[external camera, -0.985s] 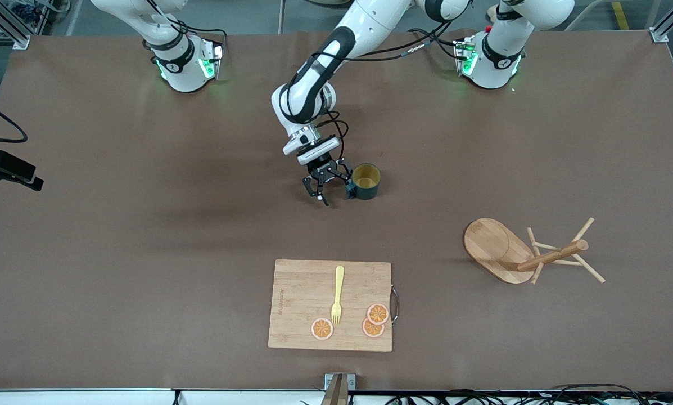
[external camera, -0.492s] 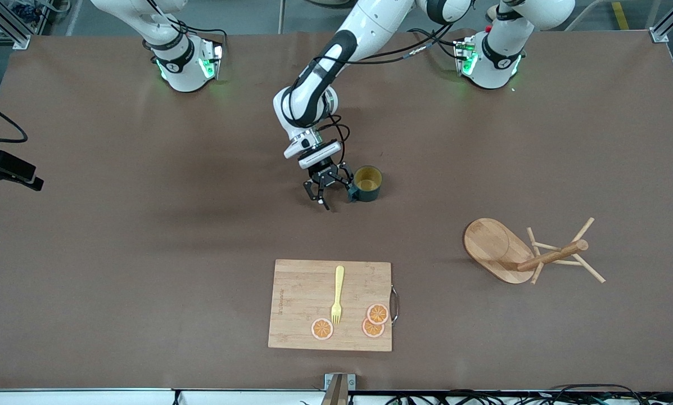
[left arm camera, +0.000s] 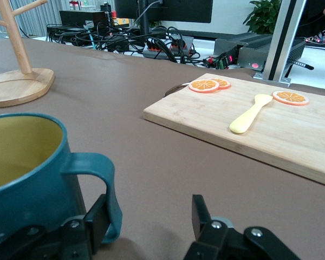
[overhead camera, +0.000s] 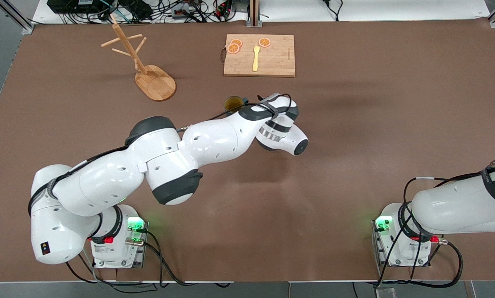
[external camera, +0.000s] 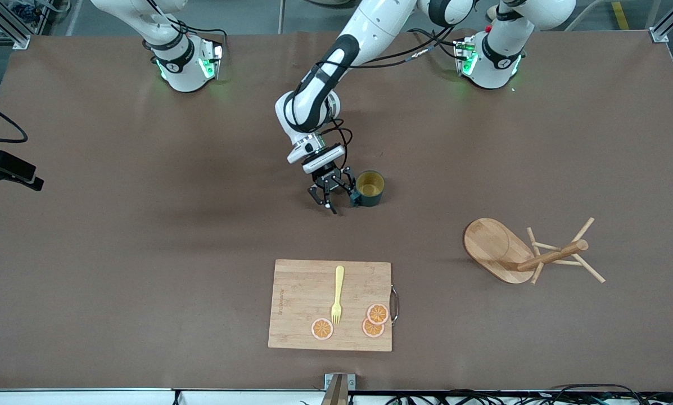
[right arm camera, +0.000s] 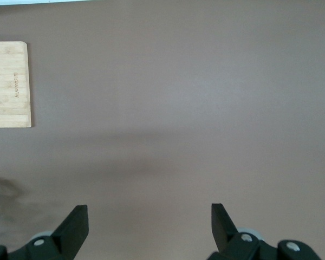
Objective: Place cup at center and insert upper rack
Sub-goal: 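Close the left gripper on the mug handle, then lift the mug and carry it toward the wooden mug tree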
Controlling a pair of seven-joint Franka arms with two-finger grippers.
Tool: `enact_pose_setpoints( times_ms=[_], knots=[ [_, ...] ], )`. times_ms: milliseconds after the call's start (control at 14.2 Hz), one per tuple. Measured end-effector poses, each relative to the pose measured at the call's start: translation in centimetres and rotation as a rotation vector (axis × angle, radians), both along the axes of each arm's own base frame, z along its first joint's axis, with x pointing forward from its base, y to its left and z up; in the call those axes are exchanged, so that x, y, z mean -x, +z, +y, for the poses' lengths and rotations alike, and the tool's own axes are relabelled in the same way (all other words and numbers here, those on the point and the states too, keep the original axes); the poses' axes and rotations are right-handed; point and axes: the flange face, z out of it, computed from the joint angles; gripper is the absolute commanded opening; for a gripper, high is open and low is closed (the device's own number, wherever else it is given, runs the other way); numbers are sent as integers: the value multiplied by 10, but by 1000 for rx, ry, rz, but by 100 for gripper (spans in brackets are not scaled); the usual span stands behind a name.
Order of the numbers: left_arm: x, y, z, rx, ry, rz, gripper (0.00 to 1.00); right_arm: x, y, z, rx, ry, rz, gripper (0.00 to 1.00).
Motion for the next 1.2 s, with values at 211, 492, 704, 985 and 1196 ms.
enact_pose_setpoints(
  times_ms=[211, 492, 704, 985, 1196],
  knots=[
    [-2, -1, 2, 14, 17, 3, 34, 0, -3, 0, -1, 0, 6, 100],
    [-1, -2, 2, 21, 27, 12, 17, 0, -4, 0, -1, 0, 8, 100],
    [0, -2, 2, 24, 29, 13, 4, 0, -4, 0, -1, 0, 8, 100],
    [1, 1, -1, 71, 74, 27, 0, 0, -4, 0, -1, 0, 9, 100],
    [-1, 12, -8, 125, 119, 51, 0, 0, -4, 0, -1, 0, 9, 100]
  ],
)
